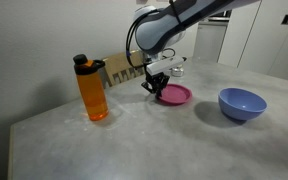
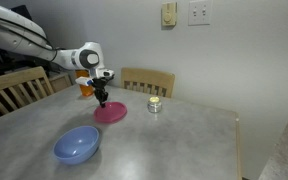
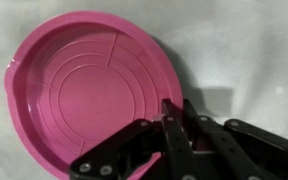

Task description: Put the pink plate on the blue bowl, remove the pink plate and put it back on the the blue bowl

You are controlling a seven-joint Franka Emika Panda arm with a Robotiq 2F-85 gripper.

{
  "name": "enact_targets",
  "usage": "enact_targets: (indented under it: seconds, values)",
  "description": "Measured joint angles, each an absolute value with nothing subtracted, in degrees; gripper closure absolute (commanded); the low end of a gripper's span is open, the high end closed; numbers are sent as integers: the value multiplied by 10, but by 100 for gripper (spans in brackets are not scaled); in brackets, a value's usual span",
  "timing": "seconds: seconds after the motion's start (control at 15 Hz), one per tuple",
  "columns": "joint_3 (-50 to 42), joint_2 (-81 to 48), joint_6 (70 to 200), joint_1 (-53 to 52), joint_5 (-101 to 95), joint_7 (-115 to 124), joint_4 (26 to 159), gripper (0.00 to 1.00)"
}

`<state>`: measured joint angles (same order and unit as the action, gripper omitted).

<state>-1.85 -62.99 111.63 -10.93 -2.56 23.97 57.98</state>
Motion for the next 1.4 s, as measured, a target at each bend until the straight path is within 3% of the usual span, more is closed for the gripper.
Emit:
enact_targets:
  seconds: [0.67,1.4]
  values:
    - [-47,-545,1026,-145,-69,282,623,97]
    - [-74,-371,1035,-143,-71,412,847,97]
